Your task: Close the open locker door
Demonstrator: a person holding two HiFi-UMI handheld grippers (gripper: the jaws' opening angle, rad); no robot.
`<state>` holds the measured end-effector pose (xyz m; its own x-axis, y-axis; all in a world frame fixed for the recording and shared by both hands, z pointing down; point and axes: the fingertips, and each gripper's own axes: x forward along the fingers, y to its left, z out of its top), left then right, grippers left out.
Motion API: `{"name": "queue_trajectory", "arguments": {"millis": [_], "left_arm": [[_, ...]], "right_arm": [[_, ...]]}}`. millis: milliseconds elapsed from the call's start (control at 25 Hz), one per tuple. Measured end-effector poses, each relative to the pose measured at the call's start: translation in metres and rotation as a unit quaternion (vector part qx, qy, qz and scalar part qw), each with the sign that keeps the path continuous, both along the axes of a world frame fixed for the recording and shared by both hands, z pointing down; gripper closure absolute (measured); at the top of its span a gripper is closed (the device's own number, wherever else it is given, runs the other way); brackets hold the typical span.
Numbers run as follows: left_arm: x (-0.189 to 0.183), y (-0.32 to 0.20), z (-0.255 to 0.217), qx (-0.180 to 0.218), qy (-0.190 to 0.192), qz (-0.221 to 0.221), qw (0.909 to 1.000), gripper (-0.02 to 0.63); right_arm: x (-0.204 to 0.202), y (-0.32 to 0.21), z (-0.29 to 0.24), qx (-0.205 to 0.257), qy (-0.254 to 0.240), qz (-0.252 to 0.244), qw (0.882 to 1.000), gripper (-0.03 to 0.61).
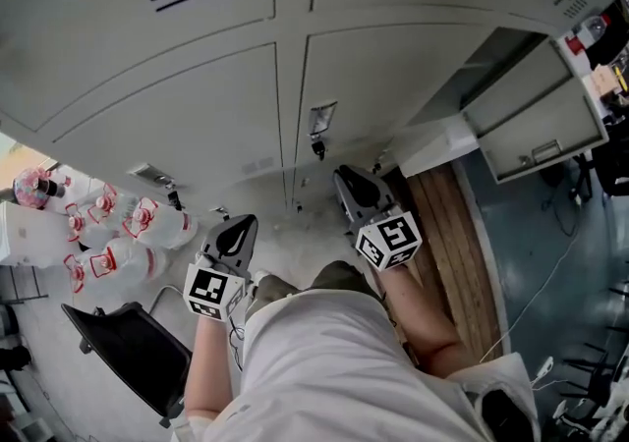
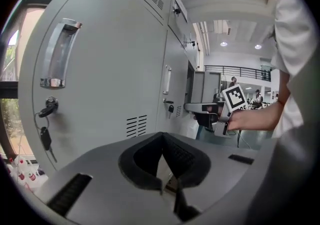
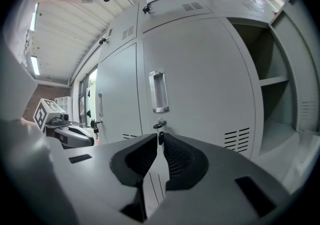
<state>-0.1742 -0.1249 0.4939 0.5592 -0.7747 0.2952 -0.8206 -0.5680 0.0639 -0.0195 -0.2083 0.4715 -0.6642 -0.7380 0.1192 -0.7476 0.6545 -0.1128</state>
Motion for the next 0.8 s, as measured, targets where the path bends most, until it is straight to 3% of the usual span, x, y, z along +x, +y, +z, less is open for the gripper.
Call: {"name": "queue_trajectory", "arguments": {"millis": [800], "left_arm": [[0.115,-0.023,-0.039,0.038,0.031,0.132,0.9901,0.614]], "right_arm": [[0.101,0.079,-0.020,0.009,0.040,0.088,0.995,0.537]]}}
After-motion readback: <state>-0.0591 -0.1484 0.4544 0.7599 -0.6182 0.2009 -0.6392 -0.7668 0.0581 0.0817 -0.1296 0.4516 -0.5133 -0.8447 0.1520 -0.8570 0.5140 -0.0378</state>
